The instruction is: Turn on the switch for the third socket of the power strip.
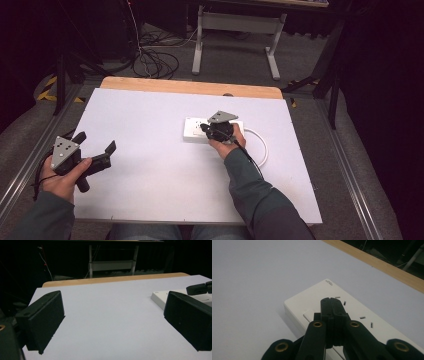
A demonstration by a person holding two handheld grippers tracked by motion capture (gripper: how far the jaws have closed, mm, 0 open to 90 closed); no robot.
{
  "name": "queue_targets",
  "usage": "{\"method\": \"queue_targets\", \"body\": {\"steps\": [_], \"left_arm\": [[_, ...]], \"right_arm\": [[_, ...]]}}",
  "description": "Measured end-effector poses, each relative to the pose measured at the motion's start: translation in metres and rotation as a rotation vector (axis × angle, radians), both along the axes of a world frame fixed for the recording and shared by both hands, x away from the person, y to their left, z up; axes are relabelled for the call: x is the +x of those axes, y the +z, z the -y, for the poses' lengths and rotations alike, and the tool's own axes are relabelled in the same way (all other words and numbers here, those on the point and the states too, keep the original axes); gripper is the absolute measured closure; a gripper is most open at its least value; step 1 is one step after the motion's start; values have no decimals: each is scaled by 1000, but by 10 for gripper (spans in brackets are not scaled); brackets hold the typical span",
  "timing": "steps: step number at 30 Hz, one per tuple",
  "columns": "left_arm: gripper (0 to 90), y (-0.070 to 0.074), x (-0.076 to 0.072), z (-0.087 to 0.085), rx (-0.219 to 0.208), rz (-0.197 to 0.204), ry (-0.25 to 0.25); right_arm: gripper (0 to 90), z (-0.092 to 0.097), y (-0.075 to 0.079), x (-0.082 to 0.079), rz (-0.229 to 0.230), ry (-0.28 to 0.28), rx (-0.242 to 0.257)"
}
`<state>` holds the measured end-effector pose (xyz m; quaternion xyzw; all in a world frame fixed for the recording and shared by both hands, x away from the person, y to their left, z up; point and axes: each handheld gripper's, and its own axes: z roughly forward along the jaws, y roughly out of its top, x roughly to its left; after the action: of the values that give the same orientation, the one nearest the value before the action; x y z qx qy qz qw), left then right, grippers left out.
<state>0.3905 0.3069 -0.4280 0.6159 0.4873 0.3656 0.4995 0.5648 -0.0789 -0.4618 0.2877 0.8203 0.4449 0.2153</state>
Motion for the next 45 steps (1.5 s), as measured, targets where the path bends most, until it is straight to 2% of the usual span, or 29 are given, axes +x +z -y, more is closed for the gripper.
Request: {"method": "queue_targets", "body": {"steps": [5,14,27,28,45], "left_arm": [[37,0,2,1,-3,2,-5],[37,0,6,4,-8,3,-20],[37,0,11,7,-9,1,-32],[36,0,11,8,-9,1,-32],[36,1,10,7,-8,-1,-31]], "right_arm": [[900,8,4,-3,-5,-15,26],[900,23,16,-11,14,-26,63],[900,66,29,-14,27,-95,122],[900,71,31,-14,26,-105,138],[900,94,38,-22,35,-129,197]]}}
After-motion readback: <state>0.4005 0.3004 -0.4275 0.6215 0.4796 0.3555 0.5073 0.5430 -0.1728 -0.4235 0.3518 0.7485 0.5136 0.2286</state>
